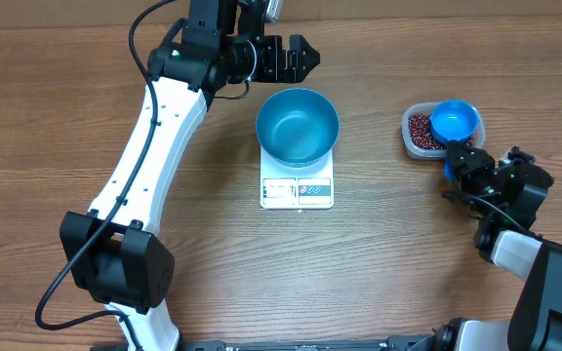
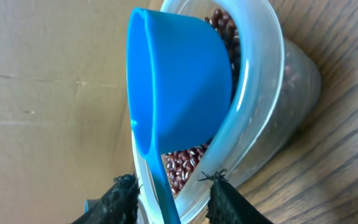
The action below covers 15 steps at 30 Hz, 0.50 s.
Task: Scoop item into bowl and weigh 150g on scale
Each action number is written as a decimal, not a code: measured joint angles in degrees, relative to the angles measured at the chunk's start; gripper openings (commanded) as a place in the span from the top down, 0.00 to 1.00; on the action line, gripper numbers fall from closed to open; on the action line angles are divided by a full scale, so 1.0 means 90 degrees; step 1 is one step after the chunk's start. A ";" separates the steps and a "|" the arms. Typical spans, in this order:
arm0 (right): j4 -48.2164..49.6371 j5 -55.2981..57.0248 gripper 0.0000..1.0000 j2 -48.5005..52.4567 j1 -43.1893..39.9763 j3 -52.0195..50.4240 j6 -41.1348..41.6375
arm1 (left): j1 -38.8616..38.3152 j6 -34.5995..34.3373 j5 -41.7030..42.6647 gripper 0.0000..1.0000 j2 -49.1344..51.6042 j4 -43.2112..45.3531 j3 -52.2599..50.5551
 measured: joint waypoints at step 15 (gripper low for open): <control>-0.0063 -0.0097 0.76 0.0000 0.0039 -0.0032 -0.0017 | 0.0000 0.0000 -0.0005 0.00 0.0000 0.0000 0.0000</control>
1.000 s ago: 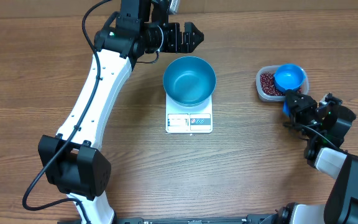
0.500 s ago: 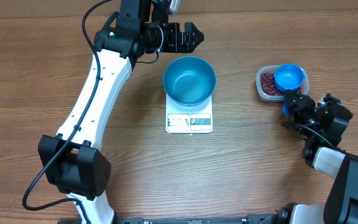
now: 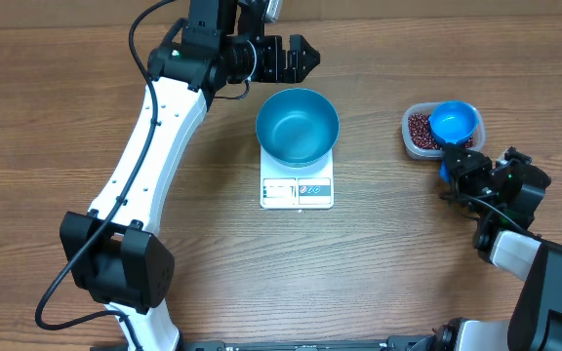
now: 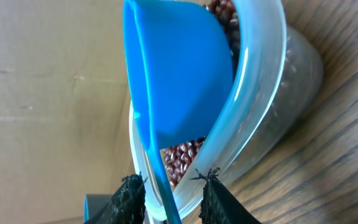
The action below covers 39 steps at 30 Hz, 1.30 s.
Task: Scoop item into bowl and weigh 150g on scale
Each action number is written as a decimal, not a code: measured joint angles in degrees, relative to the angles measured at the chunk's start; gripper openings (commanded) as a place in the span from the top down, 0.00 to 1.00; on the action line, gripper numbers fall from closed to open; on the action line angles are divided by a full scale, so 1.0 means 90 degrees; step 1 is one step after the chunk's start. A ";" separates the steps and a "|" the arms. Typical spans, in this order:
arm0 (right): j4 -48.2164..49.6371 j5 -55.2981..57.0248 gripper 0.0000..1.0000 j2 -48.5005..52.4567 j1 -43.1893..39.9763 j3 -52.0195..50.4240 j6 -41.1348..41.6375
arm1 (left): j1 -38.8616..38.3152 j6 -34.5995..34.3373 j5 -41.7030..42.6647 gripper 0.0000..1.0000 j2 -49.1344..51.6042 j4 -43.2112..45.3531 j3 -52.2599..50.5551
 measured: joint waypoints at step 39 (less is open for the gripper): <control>0.0282 -0.0085 0.96 -0.0002 0.0007 0.0002 -0.0415 | 0.0000 0.0075 -0.0019 0.00 0.0000 0.0236 0.0000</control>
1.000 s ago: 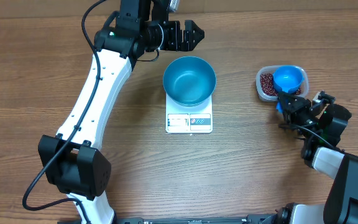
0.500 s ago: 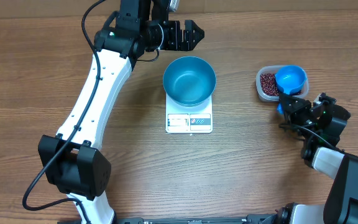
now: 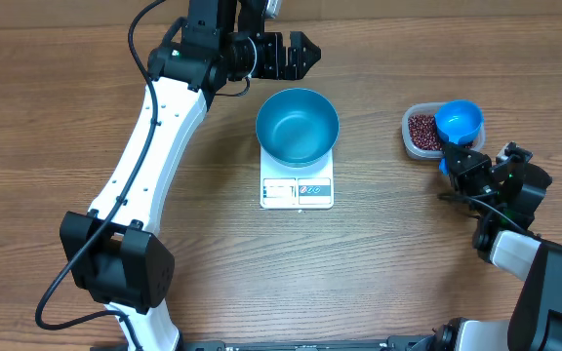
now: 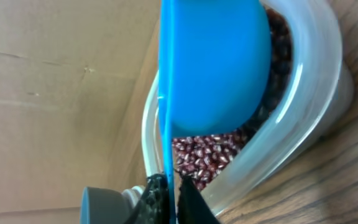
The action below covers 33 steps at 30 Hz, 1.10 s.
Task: Scoop item into bowl and weigh 150g on scale
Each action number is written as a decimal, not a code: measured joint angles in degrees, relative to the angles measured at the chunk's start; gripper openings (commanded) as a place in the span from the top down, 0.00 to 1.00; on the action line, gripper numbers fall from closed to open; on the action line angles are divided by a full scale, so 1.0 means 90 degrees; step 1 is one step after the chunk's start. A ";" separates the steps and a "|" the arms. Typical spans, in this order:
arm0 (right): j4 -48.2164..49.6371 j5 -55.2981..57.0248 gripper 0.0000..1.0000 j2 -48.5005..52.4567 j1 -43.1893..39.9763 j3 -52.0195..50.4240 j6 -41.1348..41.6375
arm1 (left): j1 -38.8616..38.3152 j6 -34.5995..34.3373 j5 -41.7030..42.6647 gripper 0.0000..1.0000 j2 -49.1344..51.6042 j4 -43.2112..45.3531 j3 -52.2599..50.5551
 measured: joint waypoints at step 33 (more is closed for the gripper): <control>-0.9185 -0.0172 0.96 -0.0109 0.0012 0.5625 -0.3179 | 0.0155 0.1188 -0.1365 0.96 -0.0015 -0.4588 0.1513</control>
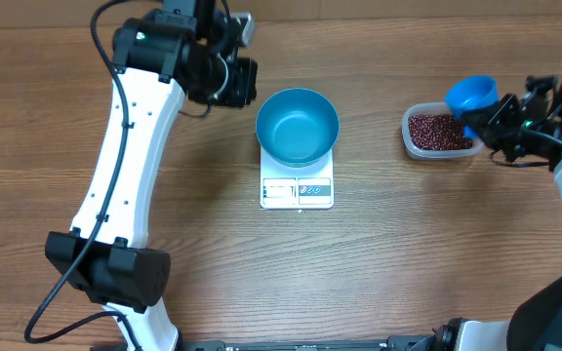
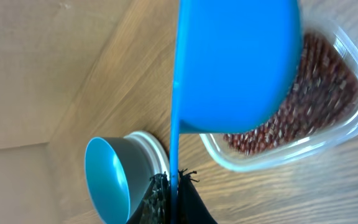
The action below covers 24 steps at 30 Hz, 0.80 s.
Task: Scoop item into bowl and weigh 150g on scale
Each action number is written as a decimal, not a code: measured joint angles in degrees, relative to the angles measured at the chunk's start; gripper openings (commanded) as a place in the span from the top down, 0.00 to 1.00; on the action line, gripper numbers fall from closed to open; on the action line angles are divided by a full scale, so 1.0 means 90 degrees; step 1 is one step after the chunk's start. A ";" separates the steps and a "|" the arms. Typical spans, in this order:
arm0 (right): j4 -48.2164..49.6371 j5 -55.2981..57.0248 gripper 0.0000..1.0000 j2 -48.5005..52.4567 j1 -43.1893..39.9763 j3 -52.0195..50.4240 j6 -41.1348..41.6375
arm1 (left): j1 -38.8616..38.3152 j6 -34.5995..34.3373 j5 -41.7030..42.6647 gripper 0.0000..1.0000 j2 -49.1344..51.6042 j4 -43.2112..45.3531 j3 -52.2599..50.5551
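Observation:
The blue scoop (image 1: pixel 471 95) hangs above the right end of the clear tub of red beans (image 1: pixel 437 132), bowl side up. My right gripper (image 1: pixel 489 119) is shut on its thin handle (image 2: pixel 174 143), with the fingertips (image 2: pixel 164 186) pinching it edge-on. In the right wrist view the scoop (image 2: pixel 235 62) covers part of the beans (image 2: pixel 316 93); whether it holds any is hidden. The empty blue metal bowl (image 1: pixel 298 125) stands on the white scale (image 1: pixel 297 187). My left gripper (image 1: pixel 234 83) hovers just left of the bowl, its jaws hidden from above.
The left arm's white links (image 1: pixel 115 166) run along the table's left side. The right arm comes in from the right edge. Bare wood (image 1: pixel 379 253) lies between scale and tub and in front of the scale.
My right gripper has gone up and to the right, and the scoop is now lifted out of the bean tub. The left gripper has moved from behind the bowl to its left side.
The scoop first lay in the bean tub with my right jaws open on either side of its handle. The jaws then stood closer together, and after that were shut on the handle. Now the scoop is held above the tub, and the left arm has swung leftward.

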 measured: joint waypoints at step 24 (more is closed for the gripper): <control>-0.0850 0.0631 0.96 -0.0039 0.0155 0.0078 -0.1163 | -0.3143 -0.0406 -0.3211 0.96 -0.0066 0.1520 -0.3172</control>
